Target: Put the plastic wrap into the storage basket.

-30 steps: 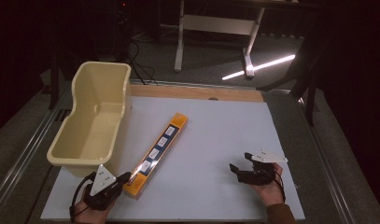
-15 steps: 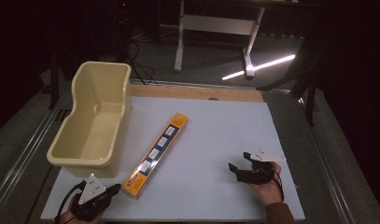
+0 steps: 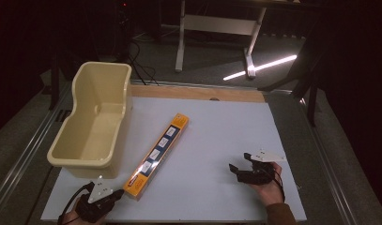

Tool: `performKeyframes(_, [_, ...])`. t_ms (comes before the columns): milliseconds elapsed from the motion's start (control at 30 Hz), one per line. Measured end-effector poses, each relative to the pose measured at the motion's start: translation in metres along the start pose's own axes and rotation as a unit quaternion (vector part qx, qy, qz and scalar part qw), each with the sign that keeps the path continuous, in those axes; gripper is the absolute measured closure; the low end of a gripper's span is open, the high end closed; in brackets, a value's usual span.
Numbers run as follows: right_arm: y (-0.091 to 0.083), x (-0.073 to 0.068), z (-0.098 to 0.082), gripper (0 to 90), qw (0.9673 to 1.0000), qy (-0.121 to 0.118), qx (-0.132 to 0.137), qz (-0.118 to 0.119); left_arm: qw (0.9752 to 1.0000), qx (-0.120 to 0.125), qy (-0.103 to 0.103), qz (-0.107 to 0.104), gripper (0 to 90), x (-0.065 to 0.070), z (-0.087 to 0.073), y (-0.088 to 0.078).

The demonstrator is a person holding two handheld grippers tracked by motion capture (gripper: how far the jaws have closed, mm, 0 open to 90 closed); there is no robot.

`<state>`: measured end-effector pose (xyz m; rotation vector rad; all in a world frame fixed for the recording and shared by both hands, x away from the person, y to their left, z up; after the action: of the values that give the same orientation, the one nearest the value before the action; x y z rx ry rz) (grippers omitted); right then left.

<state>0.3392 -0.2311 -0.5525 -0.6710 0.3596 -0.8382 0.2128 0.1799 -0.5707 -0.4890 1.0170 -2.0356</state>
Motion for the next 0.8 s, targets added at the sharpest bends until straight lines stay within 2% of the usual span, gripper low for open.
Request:
performKeyframes(133, [0.002,-0.001,0.000,21.2,1.0000,-0.003,-0.004,0.000,1.0000,0.001,0.005,-0.006,90.0,0.002,0.002,0.001])
performKeyframes(167, [0.002,-0.002,0.000,21.2,1.0000,-0.004,-0.004,0.000,0.9998,0.001,0.014,-0.011,90.0,0.006,0.004,0.004])
performKeyframes(333, [0.003,-0.002,0.001,21.3,1.0000,-0.005,-0.006,0.001,0.9996,-0.001,0.025,-0.012,90.0,0.012,0.011,0.010])
performKeyframes(467, [0.004,-0.002,0.001,21.4,1.0000,-0.005,-0.006,0.001,0.9990,-0.003,0.042,-0.016,90.0,0.019,0.020,0.018])
performKeyframes(600, [0.004,-0.002,0.001,21.5,1.0000,-0.005,-0.006,0.000,0.9977,-0.001,0.061,-0.028,90.0,0.032,0.039,0.034])
performKeyframes(633, [0.004,-0.002,0.001,21.5,1.0000,-0.005,-0.006,0.000,0.9977,-0.001,0.061,-0.028,90.0,0.032,0.039,0.034])
performKeyframes(733, [0.003,-0.001,0.001,21.6,1.0000,-0.005,-0.006,0.000,0.9964,-0.003,0.078,-0.033,90.0,0.042,0.050,0.044])
performKeyframes(800, [0.003,-0.001,0.001,21.6,1.0000,-0.003,-0.006,0.000,0.9956,0.004,0.084,-0.042,90.0,0.051,0.065,0.056])
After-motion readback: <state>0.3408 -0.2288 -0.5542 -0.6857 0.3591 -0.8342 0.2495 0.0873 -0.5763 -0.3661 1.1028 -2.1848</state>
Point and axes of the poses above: each handheld gripper's, and its own axes: y roughly forward along the jaws, z roughly out of its top, x roughly to its right, the point moved 8 cm from there along y, roughly forward along the jaws, and after that the axes turned 7 degrees about -x, right-handed, at the moved point
